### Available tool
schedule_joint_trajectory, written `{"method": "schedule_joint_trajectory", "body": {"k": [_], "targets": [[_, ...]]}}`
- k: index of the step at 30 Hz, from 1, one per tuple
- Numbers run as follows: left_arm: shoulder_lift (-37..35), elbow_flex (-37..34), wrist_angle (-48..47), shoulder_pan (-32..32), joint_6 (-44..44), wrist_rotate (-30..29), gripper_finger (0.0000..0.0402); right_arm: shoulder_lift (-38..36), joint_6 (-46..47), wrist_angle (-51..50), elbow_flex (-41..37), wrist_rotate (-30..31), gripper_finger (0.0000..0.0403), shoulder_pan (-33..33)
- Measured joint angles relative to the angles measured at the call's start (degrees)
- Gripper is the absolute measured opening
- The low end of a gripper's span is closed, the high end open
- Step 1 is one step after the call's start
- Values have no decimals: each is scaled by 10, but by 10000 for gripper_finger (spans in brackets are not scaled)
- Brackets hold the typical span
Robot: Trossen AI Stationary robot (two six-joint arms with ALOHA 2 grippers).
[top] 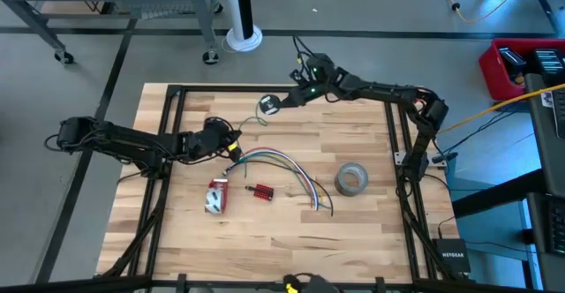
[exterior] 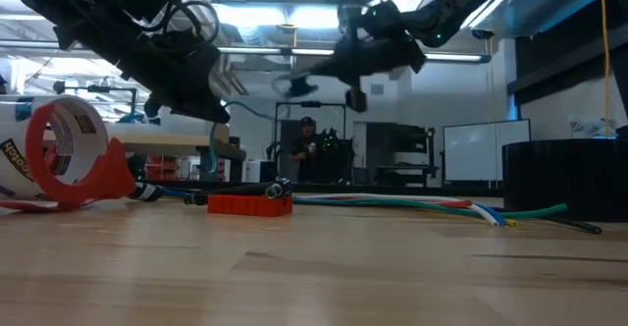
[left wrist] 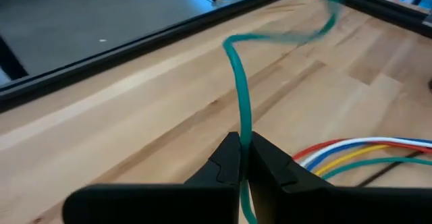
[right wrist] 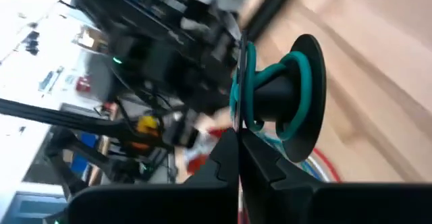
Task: Coil cords
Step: Uncoil the green wire from the black spool
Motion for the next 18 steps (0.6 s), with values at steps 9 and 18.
{"method": "schedule_joint_trajectory", "body": {"k": [9,18], "targets": [[0,0,-33,12,13,-43,4,0,-94,-170,0,-157,1,-2],[0,0,92,61,67,-84,7,0,-175,-279,-5,-190,1,10]]}}
